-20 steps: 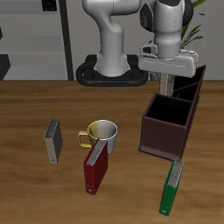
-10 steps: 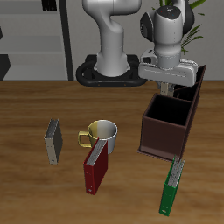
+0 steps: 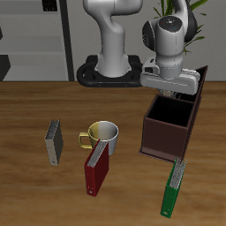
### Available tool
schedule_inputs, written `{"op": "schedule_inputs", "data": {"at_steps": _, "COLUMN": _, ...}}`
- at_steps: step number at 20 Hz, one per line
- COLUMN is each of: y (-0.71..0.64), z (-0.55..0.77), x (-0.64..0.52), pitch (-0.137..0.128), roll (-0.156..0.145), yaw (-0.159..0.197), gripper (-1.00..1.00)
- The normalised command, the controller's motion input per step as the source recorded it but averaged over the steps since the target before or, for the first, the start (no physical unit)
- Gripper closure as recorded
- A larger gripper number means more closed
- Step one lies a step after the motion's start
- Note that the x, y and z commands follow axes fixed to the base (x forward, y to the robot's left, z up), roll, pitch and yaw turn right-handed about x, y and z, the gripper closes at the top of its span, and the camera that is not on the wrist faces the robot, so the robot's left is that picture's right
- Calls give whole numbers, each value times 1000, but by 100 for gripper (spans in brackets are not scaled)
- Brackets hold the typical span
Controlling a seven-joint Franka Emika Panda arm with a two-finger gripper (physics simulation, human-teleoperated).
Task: Place the left yellow book into the left desk caddy's front compartment
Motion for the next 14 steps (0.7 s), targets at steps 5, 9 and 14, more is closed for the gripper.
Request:
{"op": "schedule_inputs", "data": {"at_steps": 5, "y": -3, "z": -40, "x": -15, "pitch": 21, "roll": 16, "yaw": 10, "gripper": -100}}
{"op": "schedule_inputs", "data": {"at_steps": 9, "y": 10, "z": -12, "x": -70, "pitch": 5, "roll": 24, "yaw": 18, "gripper": -100}}
{"op": "schedule_inputs", "data": {"at_steps": 14, "y": -116, "z": 6, "x": -43, "pitch": -13, "roll": -14, "yaw": 33, "gripper": -100}}
